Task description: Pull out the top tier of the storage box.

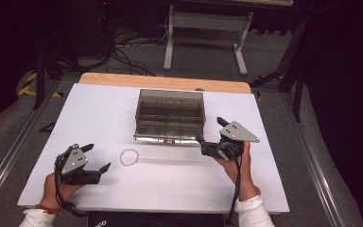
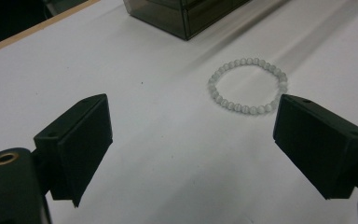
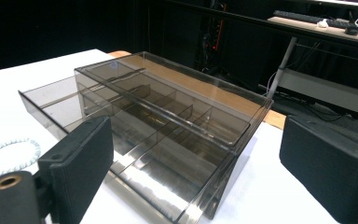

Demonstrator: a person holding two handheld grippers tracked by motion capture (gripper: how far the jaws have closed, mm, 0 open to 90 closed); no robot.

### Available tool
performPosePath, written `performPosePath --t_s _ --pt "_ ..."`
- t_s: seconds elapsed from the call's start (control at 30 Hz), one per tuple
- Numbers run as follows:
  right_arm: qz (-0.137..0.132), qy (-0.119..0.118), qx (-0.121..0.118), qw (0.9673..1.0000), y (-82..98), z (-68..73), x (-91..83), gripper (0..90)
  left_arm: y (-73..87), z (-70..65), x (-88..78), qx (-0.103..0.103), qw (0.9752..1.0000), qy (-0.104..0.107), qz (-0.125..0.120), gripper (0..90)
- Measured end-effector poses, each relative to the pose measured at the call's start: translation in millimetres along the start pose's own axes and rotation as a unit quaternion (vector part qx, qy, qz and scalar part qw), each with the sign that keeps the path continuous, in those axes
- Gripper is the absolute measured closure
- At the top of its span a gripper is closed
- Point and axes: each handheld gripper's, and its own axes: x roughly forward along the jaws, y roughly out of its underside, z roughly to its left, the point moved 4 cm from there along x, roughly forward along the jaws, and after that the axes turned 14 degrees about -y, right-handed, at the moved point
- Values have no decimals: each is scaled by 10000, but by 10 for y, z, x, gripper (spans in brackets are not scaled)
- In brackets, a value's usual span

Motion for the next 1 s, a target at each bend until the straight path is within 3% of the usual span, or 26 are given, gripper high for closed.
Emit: performPosePath --t_s 0.47,0.57,0.7,0.8,1.0 --pt "15 92 -223 9997 209 160 -107 116 0 -22 3 63 10000 48 34 127" --pt "53 140 -163 9998 254 162 -140 118 0 -29 1 134 9999 65 49 134" --pt "27 195 -148 9997 312 156 -206 118 -5 -56 3 19 9997 225 83 140" --pt "79 181 20 9998 407 136 -252 117 -15 -88 5 59 9994 325 111 148" --pt "67 175 89 9998 562 144 -319 112 -32 -147 52 135 9987 455 175 152"
